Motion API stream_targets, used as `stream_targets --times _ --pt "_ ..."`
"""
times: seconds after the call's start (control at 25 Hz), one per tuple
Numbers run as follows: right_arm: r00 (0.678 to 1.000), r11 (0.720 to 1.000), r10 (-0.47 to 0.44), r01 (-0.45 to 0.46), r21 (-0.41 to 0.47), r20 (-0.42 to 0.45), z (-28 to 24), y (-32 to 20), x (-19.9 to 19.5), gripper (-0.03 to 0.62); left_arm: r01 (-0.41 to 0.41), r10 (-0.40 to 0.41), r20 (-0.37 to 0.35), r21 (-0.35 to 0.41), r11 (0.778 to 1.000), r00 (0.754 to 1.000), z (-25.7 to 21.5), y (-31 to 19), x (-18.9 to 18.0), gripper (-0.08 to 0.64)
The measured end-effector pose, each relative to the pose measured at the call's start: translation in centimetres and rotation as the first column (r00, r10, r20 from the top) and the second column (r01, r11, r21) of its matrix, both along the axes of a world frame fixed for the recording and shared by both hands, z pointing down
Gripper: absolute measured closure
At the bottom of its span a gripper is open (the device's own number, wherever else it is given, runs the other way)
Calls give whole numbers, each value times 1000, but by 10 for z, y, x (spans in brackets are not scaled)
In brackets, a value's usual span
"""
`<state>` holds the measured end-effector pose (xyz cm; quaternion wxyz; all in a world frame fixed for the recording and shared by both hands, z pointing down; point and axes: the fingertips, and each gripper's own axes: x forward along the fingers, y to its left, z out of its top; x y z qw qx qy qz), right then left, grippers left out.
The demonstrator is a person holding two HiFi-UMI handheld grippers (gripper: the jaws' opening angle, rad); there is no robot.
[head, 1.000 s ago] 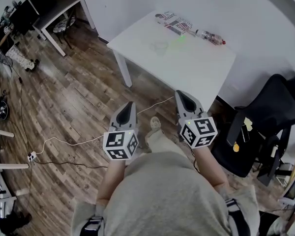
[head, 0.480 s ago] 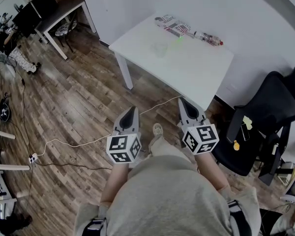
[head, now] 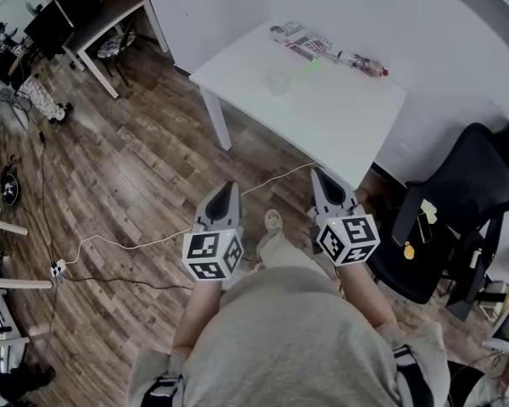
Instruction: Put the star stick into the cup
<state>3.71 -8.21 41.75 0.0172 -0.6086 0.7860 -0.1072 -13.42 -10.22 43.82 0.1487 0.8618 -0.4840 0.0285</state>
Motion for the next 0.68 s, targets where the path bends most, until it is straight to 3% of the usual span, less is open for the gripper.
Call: stream_targets --times 0.68 --pt "1000 1000 -8 8 16 -18 -4 -13 -1 597 -14 14 4 -10 1000 1000 5 -12 4 546"
